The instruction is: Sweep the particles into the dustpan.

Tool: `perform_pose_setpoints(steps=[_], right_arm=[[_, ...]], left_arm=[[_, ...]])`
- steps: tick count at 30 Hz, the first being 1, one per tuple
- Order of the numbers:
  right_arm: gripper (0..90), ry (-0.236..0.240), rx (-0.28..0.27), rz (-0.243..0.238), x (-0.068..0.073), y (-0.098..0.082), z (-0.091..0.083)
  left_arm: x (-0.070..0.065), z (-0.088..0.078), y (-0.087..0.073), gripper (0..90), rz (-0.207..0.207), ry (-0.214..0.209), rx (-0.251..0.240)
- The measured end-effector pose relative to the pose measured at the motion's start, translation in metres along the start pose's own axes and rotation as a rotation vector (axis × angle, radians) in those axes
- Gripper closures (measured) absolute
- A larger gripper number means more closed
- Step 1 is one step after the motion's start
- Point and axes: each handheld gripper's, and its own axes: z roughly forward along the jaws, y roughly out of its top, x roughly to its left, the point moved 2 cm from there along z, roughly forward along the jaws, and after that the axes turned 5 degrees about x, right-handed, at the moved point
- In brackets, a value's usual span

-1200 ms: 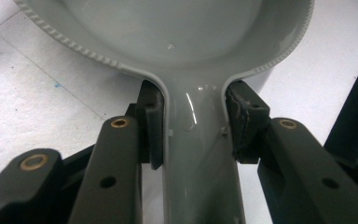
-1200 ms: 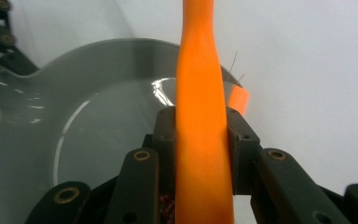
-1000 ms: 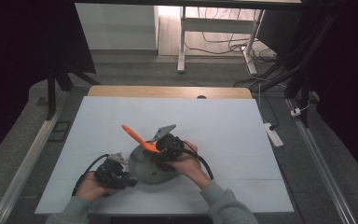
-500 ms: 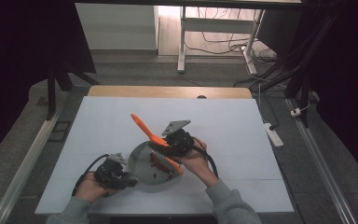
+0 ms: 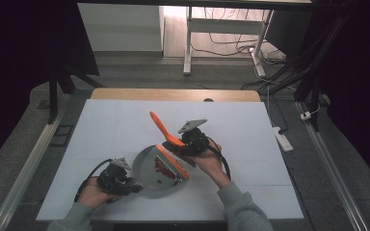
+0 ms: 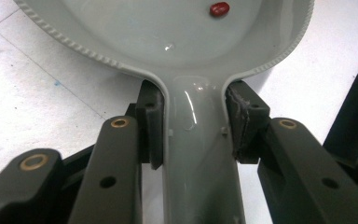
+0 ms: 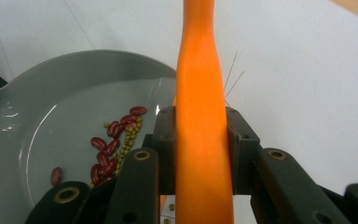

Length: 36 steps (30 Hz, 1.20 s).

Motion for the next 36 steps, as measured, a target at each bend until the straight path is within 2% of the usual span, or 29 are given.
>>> perform_pose_setpoints(steps=[3, 8, 11, 15, 21, 23, 28, 32, 36], right_arm=[[70.8, 0.008, 0.006, 0.03, -0.007, -0.004, 0.001], [70.8, -0.027, 0.031, 0.056, -0.015, -0.008, 0.007], [70.8, -0.033, 0.051, 0.049, -0.015, -0.009, 0.012], [70.8, -0.03, 0.064, 0.059, -0.009, -0.007, 0.015], [70.8, -0.006, 0.071, 0.026, 0.005, -0.003, 0.02], [70.8, -0.011, 0.072, 0.017, 0.007, -0.002, 0.021], [70.8, 0.027, 0.053, 0.043, 0.01, -0.002, 0.02], [70.8, 0.028, 0.045, 0.033, 0.015, -0.001, 0.02], [70.8, 0.053, 0.033, 0.026, 0.023, 0.002, 0.02]], left_arm=[[0.0, 0.0, 0.0, 61.4, 0.0, 0.0, 0.0], [0.0, 0.0, 0.0, 61.4, 0.0, -0.001, -0.001], [0.0, 0.0, 0.0, 61.4, -0.001, -0.001, -0.001], [0.0, 0.0, 0.0, 61.4, -0.002, -0.002, -0.002], [0.0, 0.0, 0.0, 61.4, -0.002, -0.001, -0.001], [0.0, 0.001, 0.0, 61.4, -0.003, -0.002, -0.002], [0.0, 0.0, 0.0, 61.5, -0.003, -0.001, -0.001], [0.0, 0.001, 0.0, 61.5, -0.004, -0.001, -0.002], [0.0, 0.001, 0.0, 61.4, -0.005, -0.003, -0.003]])
